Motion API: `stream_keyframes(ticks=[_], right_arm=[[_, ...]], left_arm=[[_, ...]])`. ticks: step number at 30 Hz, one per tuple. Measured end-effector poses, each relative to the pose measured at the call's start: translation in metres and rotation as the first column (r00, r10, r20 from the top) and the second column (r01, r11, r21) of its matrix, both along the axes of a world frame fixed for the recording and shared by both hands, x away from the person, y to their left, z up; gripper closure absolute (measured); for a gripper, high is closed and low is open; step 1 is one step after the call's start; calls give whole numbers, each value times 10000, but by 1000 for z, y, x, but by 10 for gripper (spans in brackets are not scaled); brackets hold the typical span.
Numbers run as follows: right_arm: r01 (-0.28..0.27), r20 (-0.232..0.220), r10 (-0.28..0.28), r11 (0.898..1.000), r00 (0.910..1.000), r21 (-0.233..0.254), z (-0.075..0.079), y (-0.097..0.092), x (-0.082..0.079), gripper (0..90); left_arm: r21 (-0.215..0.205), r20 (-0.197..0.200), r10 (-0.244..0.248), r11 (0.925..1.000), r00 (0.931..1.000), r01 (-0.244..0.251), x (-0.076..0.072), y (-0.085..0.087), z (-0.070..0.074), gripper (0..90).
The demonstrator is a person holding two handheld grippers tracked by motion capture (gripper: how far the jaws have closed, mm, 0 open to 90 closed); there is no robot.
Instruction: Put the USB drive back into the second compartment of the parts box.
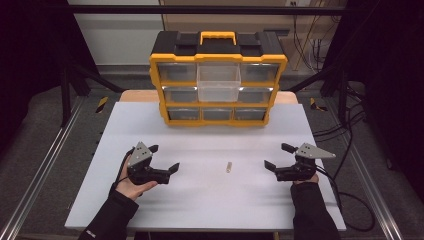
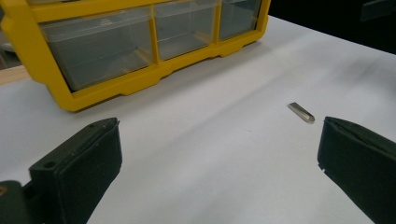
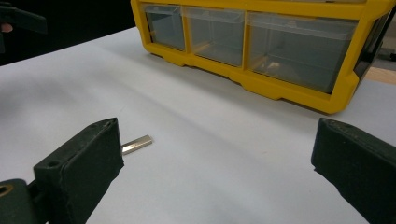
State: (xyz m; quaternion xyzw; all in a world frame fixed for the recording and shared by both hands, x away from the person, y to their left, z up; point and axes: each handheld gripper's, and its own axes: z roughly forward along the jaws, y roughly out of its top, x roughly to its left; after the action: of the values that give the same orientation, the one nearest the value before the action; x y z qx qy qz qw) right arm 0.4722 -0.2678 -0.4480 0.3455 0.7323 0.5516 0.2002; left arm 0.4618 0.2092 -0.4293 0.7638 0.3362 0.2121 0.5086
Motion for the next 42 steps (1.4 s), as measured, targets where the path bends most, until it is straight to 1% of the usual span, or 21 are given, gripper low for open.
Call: stream_keyframes(ticks=[3,7,11,15,16,17,20,27,35,42], right_arm=[[18,13,-18,10000,10000,9,0,0,0,23],[22,14,-22,10000,10000,5,0,0,0,23],[18,0,-18,10000,10000,-2,0,0,0,23],[16,2,-16,10000,10000,2,0,0,0,23],[16,2,-16,10000,10000,2,0,0,0,23],[30,17,-30,10000,10000,8,0,0,0,23],[33,25,-33,10000,10000,18,0,0,0,23],[46,37,-46,10000,10000,19,0,-1,0,23],[21,36,-21,10000,10000,9,0,0,0,23],[19,32,-19,10000,10000,-8,0,0,0,23]], left_arm=[[98,-19,-117,9999,9999,117,0,-6,1,0],[115,-72,-236,9997,9997,236,2,-11,1,0],[173,-181,-349,9992,9992,352,7,-21,1,0],[213,-194,-465,9987,9987,469,10,-30,2,0],[213,-194,-465,9987,9987,469,10,-30,2,0],[211,-226,-489,9986,9985,494,12,-36,3,0],[211,-260,-580,9981,9980,585,14,-43,4,0],[265,-402,-653,9974,9971,664,21,-58,4,0],[212,-383,-753,9969,9964,762,26,-71,8,0],[308,-452,-828,9960,9955,843,29,-81,8,0]])
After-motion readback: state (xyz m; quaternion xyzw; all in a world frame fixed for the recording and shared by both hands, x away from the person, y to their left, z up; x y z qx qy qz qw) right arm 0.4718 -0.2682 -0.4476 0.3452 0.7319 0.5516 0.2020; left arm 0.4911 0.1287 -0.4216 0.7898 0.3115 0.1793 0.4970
